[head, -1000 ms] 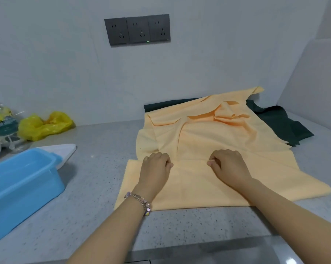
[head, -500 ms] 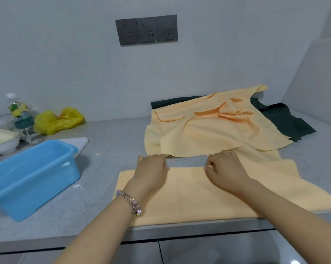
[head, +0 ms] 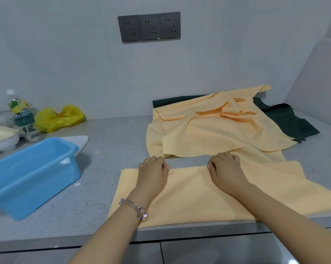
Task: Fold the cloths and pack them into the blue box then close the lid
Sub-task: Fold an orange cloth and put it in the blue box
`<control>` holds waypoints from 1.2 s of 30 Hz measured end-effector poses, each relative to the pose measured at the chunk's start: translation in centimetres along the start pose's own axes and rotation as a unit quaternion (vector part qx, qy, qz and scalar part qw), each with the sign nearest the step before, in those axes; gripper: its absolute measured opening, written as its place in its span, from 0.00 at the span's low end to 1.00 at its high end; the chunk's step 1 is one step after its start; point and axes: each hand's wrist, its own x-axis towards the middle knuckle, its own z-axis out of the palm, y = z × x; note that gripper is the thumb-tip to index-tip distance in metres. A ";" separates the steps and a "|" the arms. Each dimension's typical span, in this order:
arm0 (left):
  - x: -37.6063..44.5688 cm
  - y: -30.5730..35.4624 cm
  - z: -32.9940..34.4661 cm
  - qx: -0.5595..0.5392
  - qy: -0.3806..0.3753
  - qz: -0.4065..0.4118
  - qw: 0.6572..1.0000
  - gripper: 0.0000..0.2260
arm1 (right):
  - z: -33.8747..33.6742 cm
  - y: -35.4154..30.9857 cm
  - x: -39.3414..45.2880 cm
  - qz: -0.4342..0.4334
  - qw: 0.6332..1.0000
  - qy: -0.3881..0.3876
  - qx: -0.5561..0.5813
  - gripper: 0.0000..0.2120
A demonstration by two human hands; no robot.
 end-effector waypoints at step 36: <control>-0.9 4.8 1.8 0.084 -0.197 0.163 0.963 0.23 | -3.0 5.6 -1.3 -0.035 0.999 -0.013 -0.023 0.14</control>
